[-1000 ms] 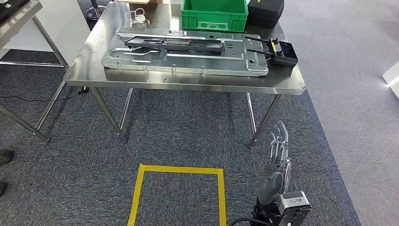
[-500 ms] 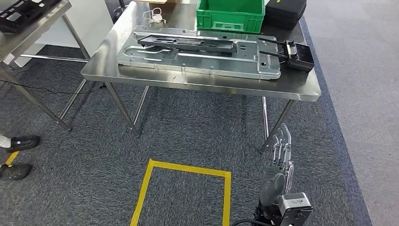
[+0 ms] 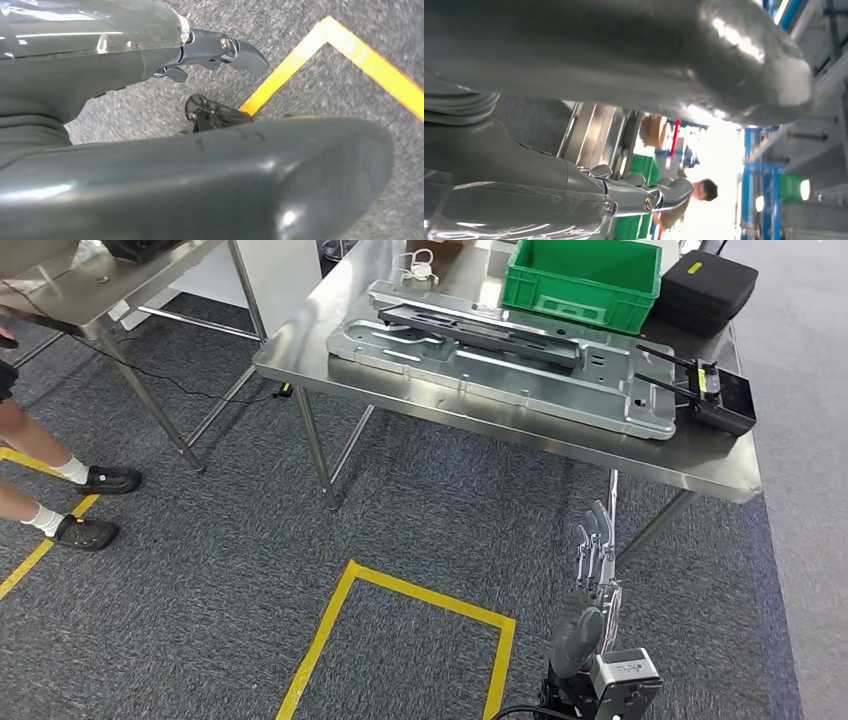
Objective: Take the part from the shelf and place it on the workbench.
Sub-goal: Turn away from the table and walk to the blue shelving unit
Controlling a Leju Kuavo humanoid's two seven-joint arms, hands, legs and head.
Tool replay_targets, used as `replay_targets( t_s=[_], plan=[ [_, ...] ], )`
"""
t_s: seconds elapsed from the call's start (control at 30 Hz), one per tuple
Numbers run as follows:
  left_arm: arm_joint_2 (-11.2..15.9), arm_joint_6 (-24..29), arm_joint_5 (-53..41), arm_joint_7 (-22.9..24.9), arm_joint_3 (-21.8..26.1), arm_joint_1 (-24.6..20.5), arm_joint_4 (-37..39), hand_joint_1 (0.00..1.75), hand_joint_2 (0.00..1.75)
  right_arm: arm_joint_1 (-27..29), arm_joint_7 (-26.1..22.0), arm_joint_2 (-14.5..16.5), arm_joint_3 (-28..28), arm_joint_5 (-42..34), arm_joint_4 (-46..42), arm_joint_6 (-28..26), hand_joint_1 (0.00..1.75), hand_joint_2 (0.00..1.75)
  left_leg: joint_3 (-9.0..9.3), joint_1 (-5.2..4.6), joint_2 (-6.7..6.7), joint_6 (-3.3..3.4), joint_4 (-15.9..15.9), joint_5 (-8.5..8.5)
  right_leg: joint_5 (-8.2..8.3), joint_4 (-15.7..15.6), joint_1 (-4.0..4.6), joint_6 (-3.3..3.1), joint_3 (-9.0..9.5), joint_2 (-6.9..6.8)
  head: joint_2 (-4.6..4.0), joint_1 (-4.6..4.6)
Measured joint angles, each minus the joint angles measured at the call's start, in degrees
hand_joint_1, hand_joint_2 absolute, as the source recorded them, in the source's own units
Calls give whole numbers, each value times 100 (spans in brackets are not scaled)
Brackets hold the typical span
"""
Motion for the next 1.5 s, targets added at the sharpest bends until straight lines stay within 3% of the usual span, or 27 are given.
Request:
replay_targets(
  t_s=[0.07,0.1,0.13,0.2,0.27,0.33,0.4,0.47,0.53,0.6,0.63,0.67,0.77,0.83,0.9,0.97,1.0,1.07,1.1,1.13,1.17,1.2,1.27,1.3,1.37,1.43,1.5],
  plan=[
    [-2,1,5,0,1,-19,0,0,0,0,1,-3,-1,0,26,21,0,0,-37,3,-146,18,4,25,-341,729,-40,47,-360,173,0,1],
    [-3,1,2,1,1,-18,0,0,0,0,1,-4,-1,0,42,31,0,0,-49,3,-228,15,9,33,-391,974,-56,62,-488,186,0,1],
    [-4,1,-4,1,2,-12,0,0,0,-1,2,-4,-1,1,54,42,0,0,-56,3,-309,7,15,40,-331,1030,-68,69,-527,192,0,1],
    [-11,-1,-20,-1,2,-1,0,0,0,-3,2,-5,-1,8,65,69,0,0,-52,6,-474,-13,23,50,69,513,-95,57,-296,262,0,1],
    [-25,-9,-32,-6,2,-6,0,0,0,-4,1,-5,-1,25,65,83,0,0,-72,9,-620,-60,31,69,366,-212,-123,17,30,569,0,1],
    [-33,-15,-42,-14,2,-17,0,0,0,8,0,-7,-1,42,62,73,0,0,-134,31,-751,-143,27,108,408,-499,-121,-29,129,774,0,1],
    [-34,-13,-55,-18,2,-7,0,0,0,14,0,-7,-1,53,60,45,0,0,-177,64,-857,-227,0,144,441,-548,-112,-94,128,664,0,1],
    [-34,-5,-105,-7,1,6,0,0,0,15,-1,-6,-1,62,54,24,0,0,-287,69,-685,-263,176,18,492,-631,-126,-185,157,504,0,-3],
    [-34,-7,-196,22,-11,-7,0,0,0,28,2,-6,-3,66,50,16,0,0,-591,66,-355,-279,803,-339,515,-679,-115,-242,170,319,0,-8],
    [-34,-16,-266,55,-33,-15,0,0,0,37,4,-8,-5,65,50,16,0,0,-883,72,-213,-315,1481,-629,509,-672,-87,-258,161,128,0,-9],
    [-34,-20,-284,66,-42,-9,0,0,0,39,4,-9,-5,66,50,16,0,0,-901,74,-189,-330,1585,-634,505,-665,-73,-261,158,36,0,-9],
    [-34,-21,-293,75,-49,0,0,0,0,37,4,-9,-5,66,50,17,0,0,-795,74,-163,-335,1453,-534,498,-654,-64,-259,157,-45,0,-8],
    [-34,-21,-312,82,-57,-3,0,0,0,34,4,-9,-5,66,50,19,0,0,-117,42,119,-295,331,-132,450,-593,-34,-212,162,-242,0,-8],
    [-36,-21,-325,80,-68,-12,0,0,0,31,2,-10,-5,68,49,16,0,0,54,5,228,-253,5,-87,426,-562,-4,-158,167,-327,0,-7],
    [-38,-21,-326,70,-78,-2,0,0,0,26,0,-11,-4,69,48,8,0,0,38,-6,116,-202,-7,-53,425,-568,0,-101,184,-408,0,-4],
    [-44,-21,-314,56,-81,3,0,0,0,21,-1,-13,-3,62,41,3,0,0,44,14,12,-131,-49,-8,312,-461,-33,-31,167,-292,0,-3],
    [-48,-21,-302,48,-82,-3,0,0,0,23,-2,-16,-3,56,36,2,0,0,51,29,-41,-97,-69,16,167,-266,-51,-2,92,-158,0,-2],
    [-52,-21,-280,37,-83,-17,0,0,0,33,-2,-31,-3,37,30,-7,0,0,17,36,-160,-61,-72,42,-225,431,-79,35,-216,109,0,-2],
    [-53,-21,-274,34,-83,-19,0,0,0,38,-1,-42,-3,27,30,-13,0,0,1,34,-228,-55,-69,50,-358,770,-84,47,-377,160,0,-2],
    [-54,-20,-271,32,-82,-16,0,0,0,42,-1,-52,-3,21,31,-17,0,0,-10,32,-302,-55,-63,55,-387,964,-86,53,-474,183,0,-2],
    [-54,-20,-269,32,-82,-10,0,0,0,42,-1,-60,-3,17,31,-19,0,0,-16,31,-381,-57,-56,59,-293,938,-86,49,-467,197,0,-2],
    [-54,-19,-268,32,-81,-6,0,0,0,41,-1,-65,-3,16,31,-19,0,0,-14,31,-459,-62,-48,61,-99,684,-87,34,-349,224,0,-2],
    [-62,-19,-264,33,-81,-8,0,0,0,39,0,-69,-3,15,30,-19,0,0,-16,28,-608,-88,-36,69,290,-93,-90,-20,14,438,0,-2],
    [-67,-19,-259,33,-81,-16,0,0,0,39,-1,-72,-3,16,28,-21,0,0,-33,30,-679,-115,-31,81,387,-379,-89,-46,140,553,0,-2],
    [-75,-19,-243,34,-80,-21,0,0,0,37,-1,-82,-3,20,25,-35,0,0,-85,47,-804,-195,-36,119,402,-565,-75,-85,204,656,0,-2],
    [-72,-12,-231,33,-79,-3,0,0,0,22,0,-89,-2,33,23,-50,0,0,-128,57,-864,-273,-39,137,437,-610,-77,-142,210,526,0,-2],
    [-66,-2,-227,32,-76,6,0,0,0,7,0,-88,7,57,23,-47,0,0,-249,36,-617,-324,202,-32,475,-681,-100,-231,236,370,0,-10]
  ],
)
